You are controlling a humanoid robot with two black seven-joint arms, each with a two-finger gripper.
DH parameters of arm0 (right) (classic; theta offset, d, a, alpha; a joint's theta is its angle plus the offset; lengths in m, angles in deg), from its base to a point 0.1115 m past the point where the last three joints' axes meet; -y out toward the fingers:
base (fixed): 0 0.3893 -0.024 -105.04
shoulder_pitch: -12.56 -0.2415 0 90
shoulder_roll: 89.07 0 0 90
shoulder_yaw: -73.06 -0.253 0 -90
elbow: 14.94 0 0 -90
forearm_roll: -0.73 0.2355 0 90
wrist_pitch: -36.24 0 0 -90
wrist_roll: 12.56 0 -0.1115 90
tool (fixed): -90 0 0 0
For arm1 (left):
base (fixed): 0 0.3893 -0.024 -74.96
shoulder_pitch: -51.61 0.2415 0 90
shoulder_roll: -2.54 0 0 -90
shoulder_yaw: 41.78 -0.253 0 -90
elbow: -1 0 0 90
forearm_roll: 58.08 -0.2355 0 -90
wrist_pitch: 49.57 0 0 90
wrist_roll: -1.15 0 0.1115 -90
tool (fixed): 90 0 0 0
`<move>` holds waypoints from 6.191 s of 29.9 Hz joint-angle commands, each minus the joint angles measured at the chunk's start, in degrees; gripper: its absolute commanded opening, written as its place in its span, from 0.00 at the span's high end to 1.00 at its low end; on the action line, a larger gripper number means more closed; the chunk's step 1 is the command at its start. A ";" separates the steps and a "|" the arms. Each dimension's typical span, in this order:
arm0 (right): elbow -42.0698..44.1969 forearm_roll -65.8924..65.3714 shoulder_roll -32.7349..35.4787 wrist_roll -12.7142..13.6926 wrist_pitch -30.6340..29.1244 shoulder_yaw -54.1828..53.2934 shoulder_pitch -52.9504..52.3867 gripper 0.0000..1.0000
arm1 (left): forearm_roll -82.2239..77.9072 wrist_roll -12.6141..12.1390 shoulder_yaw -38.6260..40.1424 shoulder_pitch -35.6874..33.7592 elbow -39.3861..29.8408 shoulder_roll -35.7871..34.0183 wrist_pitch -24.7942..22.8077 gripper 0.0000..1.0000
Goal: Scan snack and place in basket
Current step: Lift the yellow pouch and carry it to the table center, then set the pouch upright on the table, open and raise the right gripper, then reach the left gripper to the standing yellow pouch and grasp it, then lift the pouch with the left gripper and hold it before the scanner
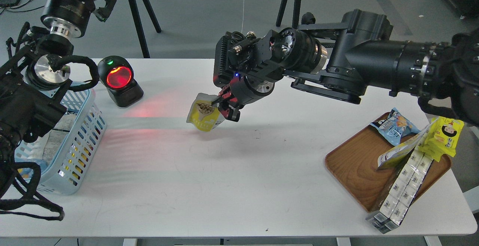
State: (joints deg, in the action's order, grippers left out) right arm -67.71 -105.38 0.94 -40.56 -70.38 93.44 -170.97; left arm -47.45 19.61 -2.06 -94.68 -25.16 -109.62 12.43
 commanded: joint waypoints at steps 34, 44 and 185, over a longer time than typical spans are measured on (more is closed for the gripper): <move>-7.25 6.53 8.42 0.00 -2.45 -5.25 0.01 0.29 | 0.09 -0.09 0.09 0.31 -0.03 -1.39 0.00 0.00; -7.25 15.74 20.82 0.00 -2.63 -19.31 1.06 0.02 | -1.83 -6.66 -2.37 -1.45 -0.47 -3.23 0.00 0.01; 24.12 117.10 26.01 2.34 -11.38 -57.03 39.83 0.01 | -135.63 9.54 -20.21 -3.39 -49.16 -24.24 0.23 1.00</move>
State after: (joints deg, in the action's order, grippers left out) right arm -43.68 11.70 26.94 -38.13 -81.76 36.47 -131.29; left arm -183.08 29.16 -22.46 -98.07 -74.37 -133.87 12.58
